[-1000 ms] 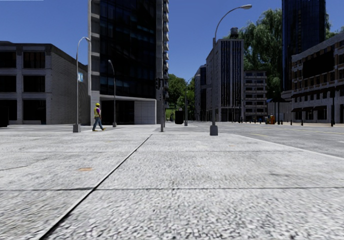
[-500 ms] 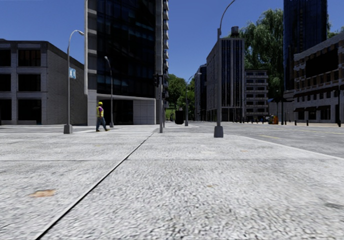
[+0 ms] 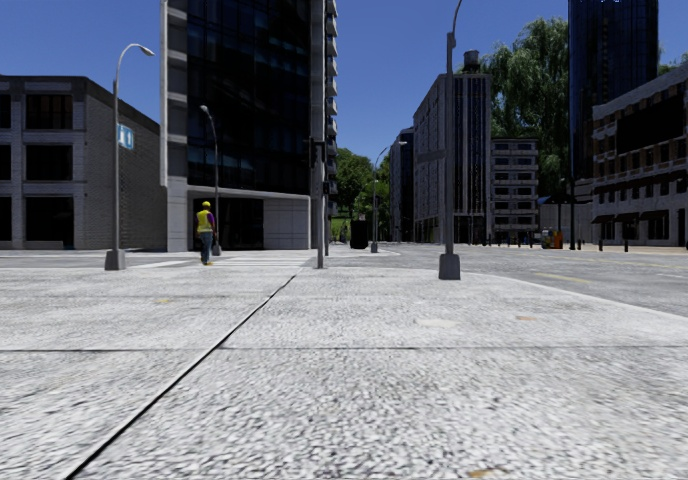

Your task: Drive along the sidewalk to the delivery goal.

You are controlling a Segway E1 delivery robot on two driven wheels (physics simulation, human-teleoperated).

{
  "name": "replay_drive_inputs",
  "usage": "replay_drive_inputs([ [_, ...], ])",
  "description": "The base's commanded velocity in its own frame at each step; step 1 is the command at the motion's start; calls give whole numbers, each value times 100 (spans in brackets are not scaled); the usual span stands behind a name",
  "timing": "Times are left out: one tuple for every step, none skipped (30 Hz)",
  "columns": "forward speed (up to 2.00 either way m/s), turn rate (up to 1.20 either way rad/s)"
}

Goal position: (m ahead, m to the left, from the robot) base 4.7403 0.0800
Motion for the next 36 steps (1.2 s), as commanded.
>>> replay_drive_inputs([
  [200,0],
  [200,0],
  [200,0],
  [200,0],
  [200,0],
  [200,0],
  [200,0],
  [200,0],
  [200,0],
  [200,0],
  [200,0],
  [200,0],
  [200,0],
  [200,0],
  [200,0],
  [200,0],
  [200,0],
  [200,0],
  [200,0],
  [200,0],
  [200,0],
  [200,0],
  [200,0],
  [200,0],
  [200,0],
  [200,0],
  [200,0],
  [200,0],
  [200,0],
  [200,0],
  [198,0],
  [194,0],
  [194,0],
  [191,0],
  [188,0],
  [178,0],
])
